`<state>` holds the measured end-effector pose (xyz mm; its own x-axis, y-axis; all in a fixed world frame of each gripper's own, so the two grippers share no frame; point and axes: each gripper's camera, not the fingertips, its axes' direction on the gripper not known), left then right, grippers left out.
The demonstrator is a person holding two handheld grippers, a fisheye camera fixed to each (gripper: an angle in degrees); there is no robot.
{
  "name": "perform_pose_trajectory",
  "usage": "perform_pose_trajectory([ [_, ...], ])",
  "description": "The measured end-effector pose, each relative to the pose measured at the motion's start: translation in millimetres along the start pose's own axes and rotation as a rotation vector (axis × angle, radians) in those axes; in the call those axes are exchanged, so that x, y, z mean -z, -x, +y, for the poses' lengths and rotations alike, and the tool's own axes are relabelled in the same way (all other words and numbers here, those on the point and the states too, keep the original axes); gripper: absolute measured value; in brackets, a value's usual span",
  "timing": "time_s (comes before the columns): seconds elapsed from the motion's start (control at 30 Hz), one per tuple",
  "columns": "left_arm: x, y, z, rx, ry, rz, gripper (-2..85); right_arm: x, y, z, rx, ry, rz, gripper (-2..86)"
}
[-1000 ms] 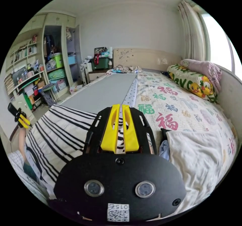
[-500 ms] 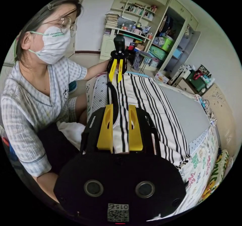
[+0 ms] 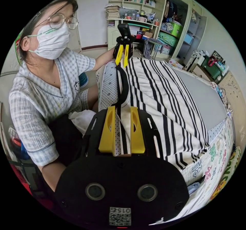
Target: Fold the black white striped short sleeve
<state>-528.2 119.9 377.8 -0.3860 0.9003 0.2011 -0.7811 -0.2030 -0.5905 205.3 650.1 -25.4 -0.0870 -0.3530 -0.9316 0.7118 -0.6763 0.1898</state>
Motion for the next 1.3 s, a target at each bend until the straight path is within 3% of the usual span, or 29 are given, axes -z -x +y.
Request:
perform_pose_trajectory([
  [0.17,19.2,-7.8,2.8,-0.008,0.006,-0.018,5.2,-6.7,9.0,-5.4,0.004,0.076,0.038,8.2],
  [0.3,39.0,-21.8,10.7,0.115,0.018,-0.053,3.1,-17.1,14.6,-16.8,-0.026,0.133,0.071,7.0],
  [0.6,67.6,-84.7,8.4,0.331,0.081,-0.199,0.7,-28.1,25.7,-19.9,-0.194,0.077,0.142,5.0],
  [0.9,82.0,-160.8,-19.9,0.31,0.18,-0.242,-0.2,-37.0,50.6,-16.0,-0.231,0.073,0.199,-0.7],
  [1.0,85.0,-192.4,-24.1,0.286,0.192,-0.207,0.0,-36.4,53.8,-16.5,-0.231,0.07,0.137,-0.9],
  [1.3,129.2,-257.1,6.2,0.431,0.043,-0.35,0.3,-26.1,58.4,-26.5,-0.245,-0.041,0.234,-0.8],
])
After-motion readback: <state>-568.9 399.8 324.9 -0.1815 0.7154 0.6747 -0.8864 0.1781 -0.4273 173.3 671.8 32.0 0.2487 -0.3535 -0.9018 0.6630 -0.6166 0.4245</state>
